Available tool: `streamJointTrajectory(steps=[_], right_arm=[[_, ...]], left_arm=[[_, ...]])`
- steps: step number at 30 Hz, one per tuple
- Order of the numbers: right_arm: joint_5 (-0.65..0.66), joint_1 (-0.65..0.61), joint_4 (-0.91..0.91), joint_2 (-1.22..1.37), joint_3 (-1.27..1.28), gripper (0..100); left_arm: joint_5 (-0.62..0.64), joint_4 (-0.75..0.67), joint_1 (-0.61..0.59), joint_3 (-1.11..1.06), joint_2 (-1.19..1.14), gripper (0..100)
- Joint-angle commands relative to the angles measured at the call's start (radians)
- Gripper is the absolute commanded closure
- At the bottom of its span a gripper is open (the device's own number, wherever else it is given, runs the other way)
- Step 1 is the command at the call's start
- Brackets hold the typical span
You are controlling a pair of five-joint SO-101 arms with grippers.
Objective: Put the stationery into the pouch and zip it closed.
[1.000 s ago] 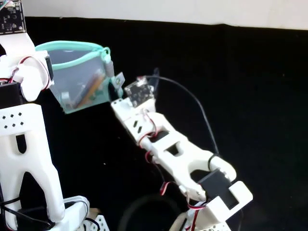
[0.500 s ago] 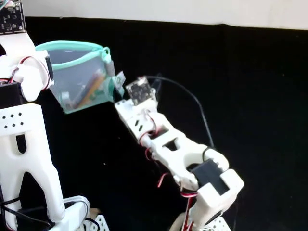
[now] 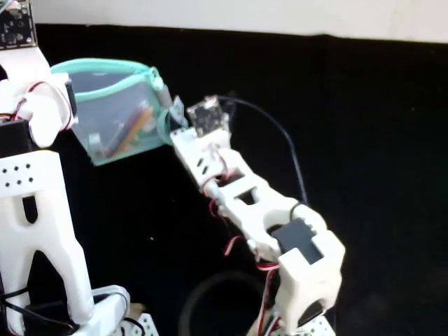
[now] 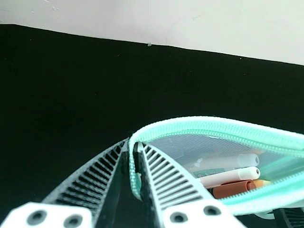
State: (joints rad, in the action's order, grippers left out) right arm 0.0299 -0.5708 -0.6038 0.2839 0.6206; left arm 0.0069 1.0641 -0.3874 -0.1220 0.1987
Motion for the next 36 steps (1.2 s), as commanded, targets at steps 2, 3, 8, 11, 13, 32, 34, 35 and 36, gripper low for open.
streamJointTrajectory(steps=[2,3,8,11,13,32,34,35,36], right_arm=[[-0.008,0.015,-0.005,-0.007,-0.041,89.7],[-0.008,0.015,-0.007,-0.007,-0.041,98.8],[-0.005,0.015,-0.007,-0.008,-0.039,95.7],[-0.003,0.019,-0.008,-0.01,-0.039,99.0],[-0.003,0.024,-0.008,-0.015,-0.027,99.2],[-0.003,0.07,-0.002,-0.527,0.325,99.3],[-0.002,0.07,-0.002,-0.556,0.325,99.3],[-0.002,0.07,-0.002,-0.57,0.323,99.3],[-0.002,0.07,-0.004,-0.584,0.323,99.3]], left_arm=[[-0.006,0.005,0.013,-0.056,-0.071,99],[-0.006,0.005,0.013,-0.056,-0.071,99],[-0.006,0.005,0.013,-0.056,-0.071,99],[-0.006,0.005,0.013,-0.056,-0.071,99],[-0.006,0.005,0.013,-0.056,-0.071,99],[-0.006,0.005,0.016,-0.056,-0.071,99],[-0.006,0.005,0.016,-0.056,-0.071,99],[-0.006,0.005,0.016,-0.056,-0.071,99],[-0.006,0.005,0.016,-0.056,-0.071,99]])
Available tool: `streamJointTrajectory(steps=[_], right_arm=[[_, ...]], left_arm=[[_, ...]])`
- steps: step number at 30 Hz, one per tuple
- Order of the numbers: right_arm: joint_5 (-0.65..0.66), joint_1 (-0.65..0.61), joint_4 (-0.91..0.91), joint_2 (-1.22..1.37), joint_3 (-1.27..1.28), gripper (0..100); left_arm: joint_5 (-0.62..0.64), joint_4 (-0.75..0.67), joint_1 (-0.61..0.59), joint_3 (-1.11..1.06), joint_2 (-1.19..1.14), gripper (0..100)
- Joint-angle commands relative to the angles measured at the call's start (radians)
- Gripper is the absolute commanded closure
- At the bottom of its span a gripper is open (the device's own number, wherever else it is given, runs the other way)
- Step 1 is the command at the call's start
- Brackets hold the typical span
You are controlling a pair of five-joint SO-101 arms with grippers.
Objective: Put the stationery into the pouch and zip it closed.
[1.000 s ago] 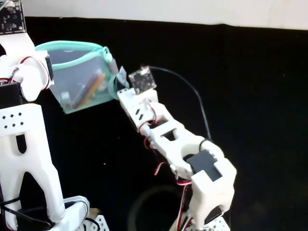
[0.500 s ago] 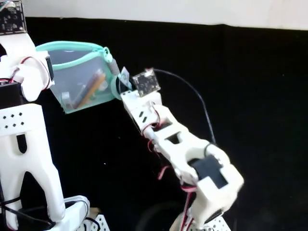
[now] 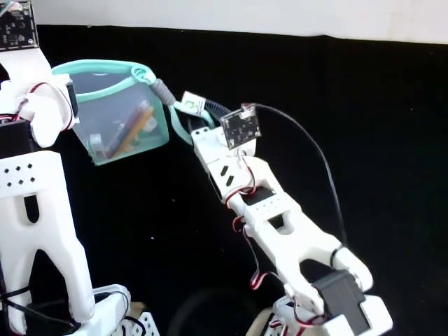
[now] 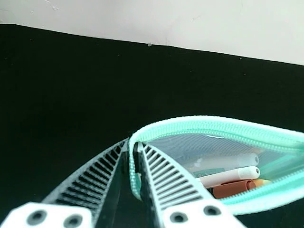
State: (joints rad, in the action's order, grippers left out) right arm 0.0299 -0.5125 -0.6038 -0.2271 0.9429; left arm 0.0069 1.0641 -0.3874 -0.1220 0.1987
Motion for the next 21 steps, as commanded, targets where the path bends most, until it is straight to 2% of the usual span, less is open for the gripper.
streamJointTrajectory(steps=[1,9,15,21], right_arm=[[-0.002,0.012,-0.008,-0.085,0.001,99.3],[0.009,0.015,-0.065,-0.153,-0.03,99.3],[0.204,0.018,-0.165,-0.148,-0.09,99.3],[0.204,0.022,-0.166,-0.148,-0.134,99.3]], left_arm=[[-0.006,0.005,0.016,-0.056,-0.071,99],[-0.006,0.003,0.018,-0.071,-0.071,99],[-0.006,0.005,0.018,-0.071,-0.071,99],[-0.006,0.005,0.019,-0.07,-0.071,99]])
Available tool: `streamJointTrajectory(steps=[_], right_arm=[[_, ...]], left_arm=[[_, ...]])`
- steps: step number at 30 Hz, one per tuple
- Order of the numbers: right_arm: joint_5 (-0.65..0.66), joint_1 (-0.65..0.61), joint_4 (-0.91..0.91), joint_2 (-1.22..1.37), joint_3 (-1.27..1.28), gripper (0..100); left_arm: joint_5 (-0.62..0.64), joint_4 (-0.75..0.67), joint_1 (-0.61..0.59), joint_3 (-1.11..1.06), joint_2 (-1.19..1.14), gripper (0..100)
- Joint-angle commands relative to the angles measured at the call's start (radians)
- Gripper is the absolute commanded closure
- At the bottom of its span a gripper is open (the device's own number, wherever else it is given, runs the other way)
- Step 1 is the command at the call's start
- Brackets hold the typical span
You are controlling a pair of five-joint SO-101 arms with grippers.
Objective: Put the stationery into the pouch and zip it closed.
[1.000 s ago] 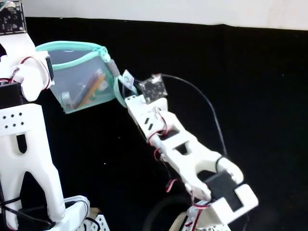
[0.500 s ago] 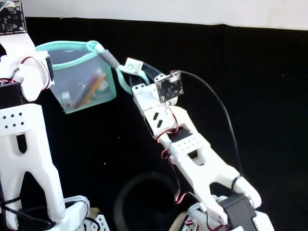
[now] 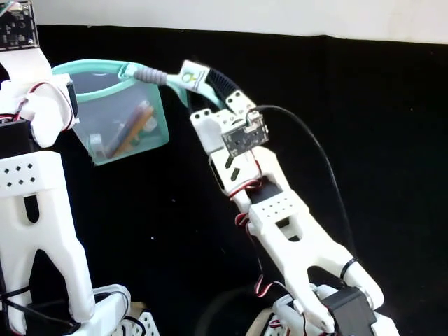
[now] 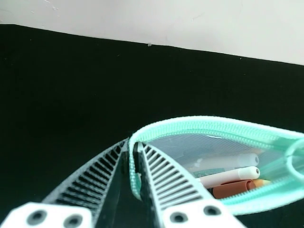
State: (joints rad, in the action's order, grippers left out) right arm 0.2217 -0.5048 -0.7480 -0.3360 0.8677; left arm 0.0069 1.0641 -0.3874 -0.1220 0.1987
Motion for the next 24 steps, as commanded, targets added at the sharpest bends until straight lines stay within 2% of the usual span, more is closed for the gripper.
streamJointTrajectory(steps=[1,6,10,18,24], right_arm=[[0.012,0.015,-0.022,-0.039,-0.067,99.3],[0.015,0.019,-0.005,-0.038,-0.179,99.3],[0.015,0.036,0.104,-0.013,-0.318,99.3],[0.012,0.039,0.585,0.053,-0.685,99.3],[0.011,-0.015,0.868,0.061,-0.809,99.3]], left_arm=[[-0.006,0.005,0.019,-0.07,-0.071,99],[-0.006,0.005,0.019,-0.07,-0.071,99],[-0.006,0.005,0.019,-0.07,-0.071,99],[-0.006,0.005,0.019,-0.068,-0.071,99],[-0.006,0.005,0.019,-0.067,-0.071,99]])
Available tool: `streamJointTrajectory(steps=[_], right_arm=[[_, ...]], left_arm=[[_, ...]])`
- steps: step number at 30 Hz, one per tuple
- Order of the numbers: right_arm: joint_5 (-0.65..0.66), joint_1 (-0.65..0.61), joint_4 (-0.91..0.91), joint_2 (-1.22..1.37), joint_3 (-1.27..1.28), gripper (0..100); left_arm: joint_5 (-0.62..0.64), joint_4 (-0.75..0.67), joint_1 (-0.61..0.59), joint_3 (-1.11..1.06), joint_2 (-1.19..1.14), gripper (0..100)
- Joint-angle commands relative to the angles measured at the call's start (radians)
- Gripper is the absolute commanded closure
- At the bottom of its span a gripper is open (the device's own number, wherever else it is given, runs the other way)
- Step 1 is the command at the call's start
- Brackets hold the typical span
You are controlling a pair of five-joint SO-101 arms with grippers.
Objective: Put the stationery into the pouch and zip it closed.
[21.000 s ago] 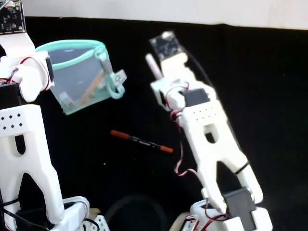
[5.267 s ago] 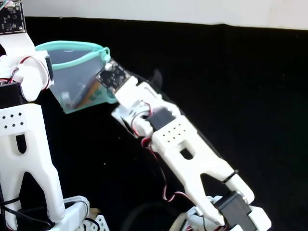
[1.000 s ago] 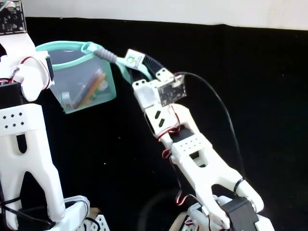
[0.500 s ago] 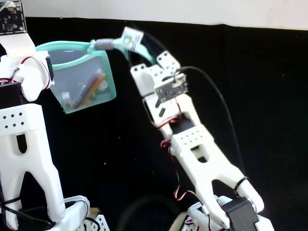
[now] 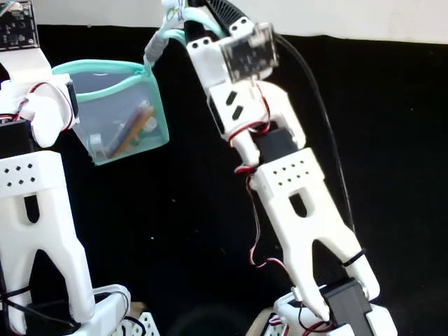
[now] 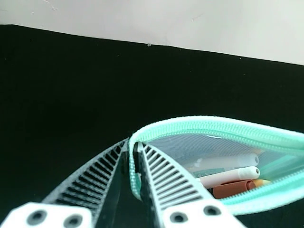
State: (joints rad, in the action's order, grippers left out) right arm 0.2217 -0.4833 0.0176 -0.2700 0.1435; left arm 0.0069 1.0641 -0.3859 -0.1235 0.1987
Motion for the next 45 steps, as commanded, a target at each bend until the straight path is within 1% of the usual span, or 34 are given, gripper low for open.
streamJointTrajectory(steps=[1,8,18,20,23,27,29,33,35,39,45], right_arm=[[0.011,-0.045,0.136,-0.005,-0.096,99.3],[0.011,-0.127,0.433,-0.004,-0.193,99.3],[0.011,-0.203,0.792,-0.012,-0.352,99.3],[0.017,-0.205,0.857,-0.01,-0.4,99.3],[0.018,-0.174,0.943,-0.01,-0.464,99.3],[0.02,-0.165,1.067,-0.012,-0.506,99.3],[0.075,-0.157,1.121,-0.012,-0.522,99.3],[0.29,-0.156,1.17,-0.012,-0.526,99.3],[0.348,-0.151,1.191,-0.012,-0.53,99.3],[0.353,-0.14,1.208,-0.012,-0.532,99.3],[0.35,-0.062,1.171,-0.012,-0.578,99.3]], left_arm=[[-0.006,0.005,0.018,-0.065,-0.071,99],[-0.006,0.005,0.018,-0.065,-0.071,99],[-0.008,0.0,0.018,-0.068,-0.071,99],[-0.008,0.0,0.018,-0.068,-0.071,99],[-0.008,0.0,0.018,-0.068,-0.071,99],[-0.008,0.0,0.018,-0.068,-0.071,99],[-0.008,0.002,0.018,-0.068,-0.071,99],[-0.008,0.005,0.018,-0.065,-0.07,99],[-0.008,0.005,0.018,-0.062,-0.064,99],[-0.008,0.002,0.025,-0.048,-0.061,99],[-0.006,0.009,0.099,0.051,-0.061,99]])
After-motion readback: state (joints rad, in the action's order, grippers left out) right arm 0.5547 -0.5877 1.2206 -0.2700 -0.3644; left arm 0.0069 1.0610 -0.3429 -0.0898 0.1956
